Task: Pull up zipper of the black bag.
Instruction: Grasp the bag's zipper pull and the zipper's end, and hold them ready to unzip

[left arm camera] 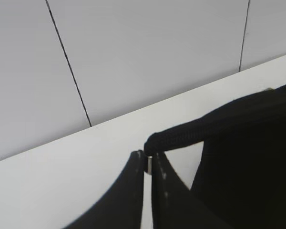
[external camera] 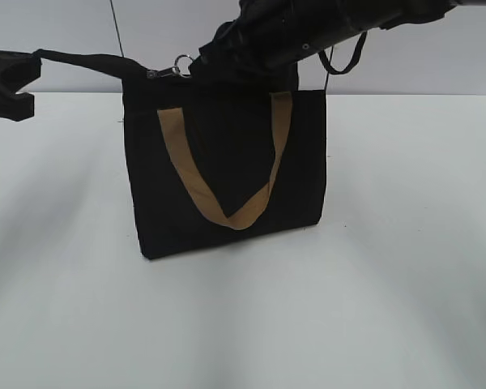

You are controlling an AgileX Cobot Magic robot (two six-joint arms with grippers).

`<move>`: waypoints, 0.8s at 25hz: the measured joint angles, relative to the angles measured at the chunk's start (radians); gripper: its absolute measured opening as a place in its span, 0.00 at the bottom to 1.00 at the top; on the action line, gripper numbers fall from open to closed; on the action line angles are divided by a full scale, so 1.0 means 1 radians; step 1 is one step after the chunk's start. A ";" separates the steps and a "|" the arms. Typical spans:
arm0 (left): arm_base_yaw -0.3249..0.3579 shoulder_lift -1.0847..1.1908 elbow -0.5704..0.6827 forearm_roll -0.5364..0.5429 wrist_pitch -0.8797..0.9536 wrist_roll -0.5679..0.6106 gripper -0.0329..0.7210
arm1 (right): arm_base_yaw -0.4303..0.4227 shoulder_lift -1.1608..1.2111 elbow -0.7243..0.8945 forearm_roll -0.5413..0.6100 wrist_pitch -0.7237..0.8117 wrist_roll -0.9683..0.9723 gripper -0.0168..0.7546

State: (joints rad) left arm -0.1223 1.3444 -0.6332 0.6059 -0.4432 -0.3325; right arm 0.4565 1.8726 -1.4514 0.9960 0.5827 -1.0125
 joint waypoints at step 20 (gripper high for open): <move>0.004 -0.056 0.000 -0.022 0.129 0.000 0.04 | -0.028 0.006 0.000 -0.052 -0.058 0.000 0.00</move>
State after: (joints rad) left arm -0.1185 1.2887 -0.6332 0.5839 -0.3139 -0.3325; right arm 0.4289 1.8786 -1.4514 0.9440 0.5243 -1.0125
